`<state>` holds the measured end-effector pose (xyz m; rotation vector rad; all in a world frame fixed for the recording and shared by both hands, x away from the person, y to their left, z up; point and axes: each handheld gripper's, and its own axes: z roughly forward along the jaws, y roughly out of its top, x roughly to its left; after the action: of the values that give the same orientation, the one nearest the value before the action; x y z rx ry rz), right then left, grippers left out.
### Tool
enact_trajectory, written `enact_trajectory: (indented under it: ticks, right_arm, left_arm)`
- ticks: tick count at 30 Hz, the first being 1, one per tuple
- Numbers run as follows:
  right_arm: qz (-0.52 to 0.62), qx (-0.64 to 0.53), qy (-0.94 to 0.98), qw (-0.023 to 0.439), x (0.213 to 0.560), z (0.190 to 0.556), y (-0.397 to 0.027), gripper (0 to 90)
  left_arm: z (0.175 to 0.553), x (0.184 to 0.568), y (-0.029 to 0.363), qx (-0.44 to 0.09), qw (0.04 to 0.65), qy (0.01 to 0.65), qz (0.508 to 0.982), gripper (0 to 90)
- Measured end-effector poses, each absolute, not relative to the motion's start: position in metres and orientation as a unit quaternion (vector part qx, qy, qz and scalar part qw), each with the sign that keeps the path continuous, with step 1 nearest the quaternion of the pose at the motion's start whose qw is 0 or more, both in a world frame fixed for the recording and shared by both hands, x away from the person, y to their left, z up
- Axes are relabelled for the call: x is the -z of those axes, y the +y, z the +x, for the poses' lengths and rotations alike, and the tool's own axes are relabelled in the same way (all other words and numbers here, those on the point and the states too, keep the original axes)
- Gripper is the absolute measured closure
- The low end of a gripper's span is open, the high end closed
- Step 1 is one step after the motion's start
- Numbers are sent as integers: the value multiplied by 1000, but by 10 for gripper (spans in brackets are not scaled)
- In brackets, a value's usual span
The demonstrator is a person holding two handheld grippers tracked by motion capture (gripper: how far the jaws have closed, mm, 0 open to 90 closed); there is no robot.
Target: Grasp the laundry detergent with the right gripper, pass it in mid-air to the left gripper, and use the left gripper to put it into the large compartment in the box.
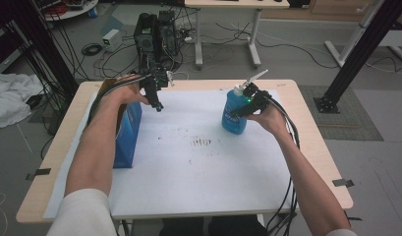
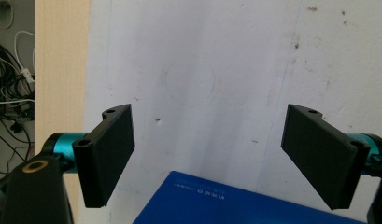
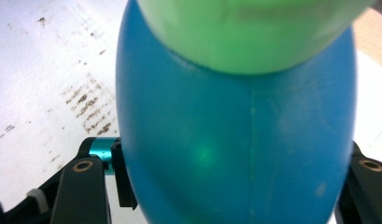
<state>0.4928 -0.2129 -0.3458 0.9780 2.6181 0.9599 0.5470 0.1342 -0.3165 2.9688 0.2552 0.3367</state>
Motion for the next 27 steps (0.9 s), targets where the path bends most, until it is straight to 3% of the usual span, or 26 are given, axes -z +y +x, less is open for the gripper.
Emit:
enact_trajectory:
  ticks: [27]
  right_arm:
    - [322, -348, 874, 111, 349, 494, -214, 443]
  left_arm:
    - [546, 314, 131, -120, 70, 75, 988, 173]
